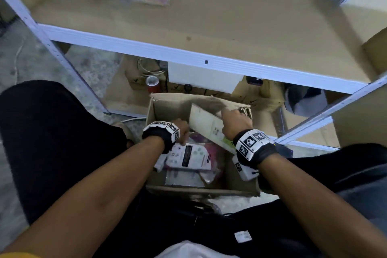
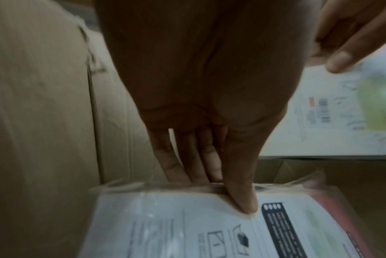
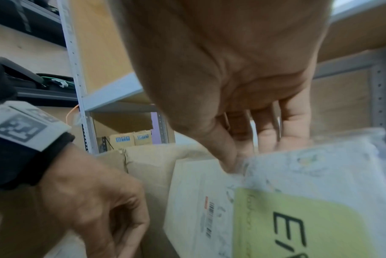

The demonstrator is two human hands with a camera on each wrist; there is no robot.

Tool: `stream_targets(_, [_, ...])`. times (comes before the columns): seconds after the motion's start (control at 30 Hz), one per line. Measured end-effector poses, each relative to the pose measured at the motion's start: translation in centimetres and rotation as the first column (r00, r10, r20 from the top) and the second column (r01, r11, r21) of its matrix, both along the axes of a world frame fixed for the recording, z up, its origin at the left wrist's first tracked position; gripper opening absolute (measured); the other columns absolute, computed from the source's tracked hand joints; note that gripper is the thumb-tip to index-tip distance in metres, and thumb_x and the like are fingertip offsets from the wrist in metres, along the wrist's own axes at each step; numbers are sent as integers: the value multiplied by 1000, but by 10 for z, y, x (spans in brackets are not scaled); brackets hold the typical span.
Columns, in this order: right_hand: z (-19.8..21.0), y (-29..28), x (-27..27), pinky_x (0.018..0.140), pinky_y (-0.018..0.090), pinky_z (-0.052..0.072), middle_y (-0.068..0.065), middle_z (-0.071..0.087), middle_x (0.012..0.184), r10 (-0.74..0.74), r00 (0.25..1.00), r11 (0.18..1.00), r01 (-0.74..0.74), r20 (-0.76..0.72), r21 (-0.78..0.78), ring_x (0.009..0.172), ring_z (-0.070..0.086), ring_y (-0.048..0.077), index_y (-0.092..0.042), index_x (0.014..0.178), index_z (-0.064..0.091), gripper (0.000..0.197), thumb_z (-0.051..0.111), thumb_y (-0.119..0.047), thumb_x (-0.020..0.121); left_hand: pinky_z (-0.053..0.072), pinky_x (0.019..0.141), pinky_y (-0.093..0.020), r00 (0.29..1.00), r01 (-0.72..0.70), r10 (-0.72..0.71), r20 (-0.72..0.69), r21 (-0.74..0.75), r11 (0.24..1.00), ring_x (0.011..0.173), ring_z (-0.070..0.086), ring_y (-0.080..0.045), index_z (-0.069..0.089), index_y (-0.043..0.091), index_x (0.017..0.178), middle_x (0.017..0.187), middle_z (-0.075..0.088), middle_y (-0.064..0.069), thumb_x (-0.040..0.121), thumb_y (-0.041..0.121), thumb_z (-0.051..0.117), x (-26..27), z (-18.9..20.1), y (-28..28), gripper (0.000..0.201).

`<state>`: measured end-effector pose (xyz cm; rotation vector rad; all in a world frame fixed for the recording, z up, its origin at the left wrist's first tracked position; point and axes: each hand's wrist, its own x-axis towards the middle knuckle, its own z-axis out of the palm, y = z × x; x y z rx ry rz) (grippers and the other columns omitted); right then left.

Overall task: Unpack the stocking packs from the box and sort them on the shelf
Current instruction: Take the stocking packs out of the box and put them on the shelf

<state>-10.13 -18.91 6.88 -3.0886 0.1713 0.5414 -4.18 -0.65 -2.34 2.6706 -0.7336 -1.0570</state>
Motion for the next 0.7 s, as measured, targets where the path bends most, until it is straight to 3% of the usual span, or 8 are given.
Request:
stream_targets(0.07, [19,1,-4,77,42,51,16,62,118,27,997,999,-25,69,-27,106,64,36,-8,118,53,29,57,-10,90,55,88,-32,1000,18,-17,25,-23,1000,98,71,-24,81,8,88,100,77,-6,77,9,79,-1,24,2,11])
stream_targets(0.2, [63,1,-9,75,42,51,14,62,114,46,985,998,-40,166,-41,101,64,35,-11,115,54,28,53,-4,88,42,61,-8,992,23,-14,129,-70,997,85,71,-16,83,15,81,89,79,0,77,4,72,-6,80,6,16])
stream_targets(0.23, [75,0,-9,73,41,50,14,62,113,54,981,998,-47,187,-44,100,63,35,-11,115,54,28,52,-4,88,42,58,-8,989,31,-19,145,-83,996,82,71,-16,82,16,78,88,79,0,78,2,69,-6,97,7,18])
stream_targets(0.33, [109,-2,-11,71,38,46,14,59,112,63,964,997,-51,258,-53,99,62,35,-12,115,55,28,50,-5,88,42,67,-9,977,59,-41,208,-84,995,75,66,-9,81,17,78,81,77,4,77,-1,64,-7,146,9,25])
stream_targets(0.43, [142,-7,-13,71,36,48,13,59,109,41,946,999,-31,321,-35,92,62,34,-15,112,57,27,49,-5,88,42,52,-7,954,100,-62,293,-116,988,62,59,-6,78,19,71,61,66,16,76,-3,57,-7,190,12,31])
stream_targets(0.5, [165,-13,-11,70,33,48,12,61,108,41,935,999,-35,353,-22,90,62,32,-16,110,59,25,50,-5,89,42,52,-10,935,123,-74,346,-121,985,60,56,-5,78,17,79,65,63,15,80,0,62,-5,217,15,24])
stream_targets(0.6, [200,-25,-3,69,33,49,9,64,105,36,913,999,-43,407,8,86,62,29,-19,102,60,20,51,-5,89,32,39,-4,914,158,-74,400,-181,971,46,53,3,78,11,81,61,61,14,79,-4,63,1,259,18,21])
stream_targets(0.7, [233,-37,8,69,31,48,7,65,106,36,889,999,-42,457,3,89,62,28,-22,98,59,19,52,-6,89,36,45,-5,878,175,-69,474,-184,967,54,53,4,77,15,83,67,62,17,82,1,70,10,298,23,15])
